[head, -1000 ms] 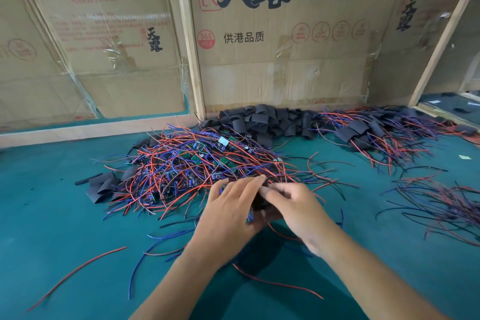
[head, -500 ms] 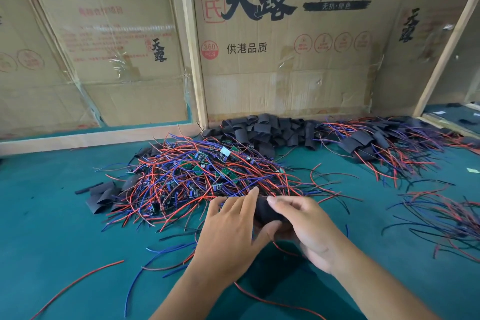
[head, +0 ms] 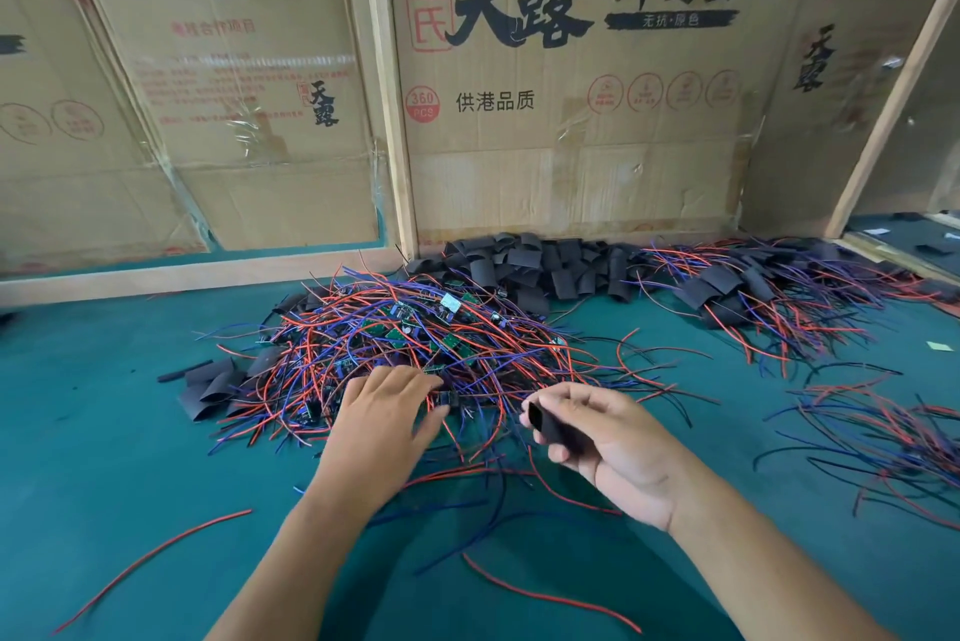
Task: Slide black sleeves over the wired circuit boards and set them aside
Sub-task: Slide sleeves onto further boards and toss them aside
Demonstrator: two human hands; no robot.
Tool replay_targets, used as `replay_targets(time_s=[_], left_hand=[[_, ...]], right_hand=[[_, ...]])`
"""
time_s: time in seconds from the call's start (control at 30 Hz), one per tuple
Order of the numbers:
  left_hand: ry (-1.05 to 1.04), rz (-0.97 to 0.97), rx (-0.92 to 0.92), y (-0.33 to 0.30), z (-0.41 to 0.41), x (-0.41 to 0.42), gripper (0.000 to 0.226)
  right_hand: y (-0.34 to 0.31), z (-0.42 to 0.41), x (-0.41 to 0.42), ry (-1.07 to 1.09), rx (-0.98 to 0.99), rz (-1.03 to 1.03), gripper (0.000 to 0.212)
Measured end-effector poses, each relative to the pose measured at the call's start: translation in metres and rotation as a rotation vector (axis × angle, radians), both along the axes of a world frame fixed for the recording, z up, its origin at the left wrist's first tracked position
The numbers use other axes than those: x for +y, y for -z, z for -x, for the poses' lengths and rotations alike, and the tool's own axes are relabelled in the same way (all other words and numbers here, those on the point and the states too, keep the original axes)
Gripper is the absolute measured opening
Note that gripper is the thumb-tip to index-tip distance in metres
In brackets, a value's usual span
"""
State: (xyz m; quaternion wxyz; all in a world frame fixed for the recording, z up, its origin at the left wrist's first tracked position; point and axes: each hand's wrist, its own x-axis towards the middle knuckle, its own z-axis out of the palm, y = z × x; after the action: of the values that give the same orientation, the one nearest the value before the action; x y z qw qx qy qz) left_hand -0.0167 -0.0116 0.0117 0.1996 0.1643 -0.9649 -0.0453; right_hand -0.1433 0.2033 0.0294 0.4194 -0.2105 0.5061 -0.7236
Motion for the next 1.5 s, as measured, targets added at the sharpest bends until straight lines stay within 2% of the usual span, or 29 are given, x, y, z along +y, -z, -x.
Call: replay_targets(time_s=[0.23, 0.37, 0.57, 0.67, 0.87, 0.97, 1.03, 1.07, 1.2, 1.33, 1.4, 1.47, 1.5], left_hand=[[-0.026, 0.055, -0.058, 0.01, 0.013, 0.009, 0.037], [0.0, 0.063, -0.005, 0.008, 0.013, 0.011, 0.03], [0.099, 0.021, 0.185, -0.005, 0.011, 0.022, 0.014], [0.138, -0.07, 0.152, -0.009, 0.009, 0.027, 0.019], [0.188, -0.108, 0.137, -0.018, 0.0, 0.027, 0.031], [0.149, -0.097, 0.097, -0.023, -0.006, 0.025, 0.022], [0.084, -0.252, 0.183, -0.028, -0.009, 0.023, 0.021], [0.063, -0.404, 0.284, -0.031, -0.009, 0.021, 0.021], [0.178, -1.204, 0.753, -0.049, -0.016, 0.024, 0.027], [0.235, -1.613, 0.996, -0.06, -0.018, 0.018, 0.031], [0.226, -1.719, 1.078, -0.061, -0.018, 0.015, 0.035], [0.227, -1.781, 1.121, -0.06, -0.018, 0.015, 0.036], [0.226, -1.799, 1.129, -0.059, -0.018, 0.016, 0.036]], right_hand=[[-0.001, 0.006, 0.006, -0.057, 0.086, -0.065, 0.046], [-0.002, 0.002, 0.002, -0.013, 0.185, -0.055, 0.039], [-0.007, 0.007, 0.006, 0.049, 0.134, -0.02, 0.046], [-0.008, 0.011, 0.008, 0.066, 0.164, -0.03, 0.047], [-0.008, 0.015, 0.009, 0.173, 0.181, -0.021, 0.05], [-0.009, 0.016, 0.009, 0.206, 0.197, -0.028, 0.047], [-0.01, 0.015, 0.01, 0.21, 0.202, -0.021, 0.047], [-0.01, 0.014, 0.01, 0.212, 0.206, -0.016, 0.047], [-0.012, 0.011, 0.009, 0.204, 0.234, 0.031, 0.045], [-0.009, 0.005, 0.007, 0.197, 0.382, 0.042, 0.034], [-0.007, 0.004, 0.007, 0.246, 0.617, -0.073, 0.024], [0.0, 0.001, 0.006, 0.327, 1.03, -0.28, 0.019], [0.001, -0.003, 0.004, 0.328, 1.153, -0.322, 0.018]])
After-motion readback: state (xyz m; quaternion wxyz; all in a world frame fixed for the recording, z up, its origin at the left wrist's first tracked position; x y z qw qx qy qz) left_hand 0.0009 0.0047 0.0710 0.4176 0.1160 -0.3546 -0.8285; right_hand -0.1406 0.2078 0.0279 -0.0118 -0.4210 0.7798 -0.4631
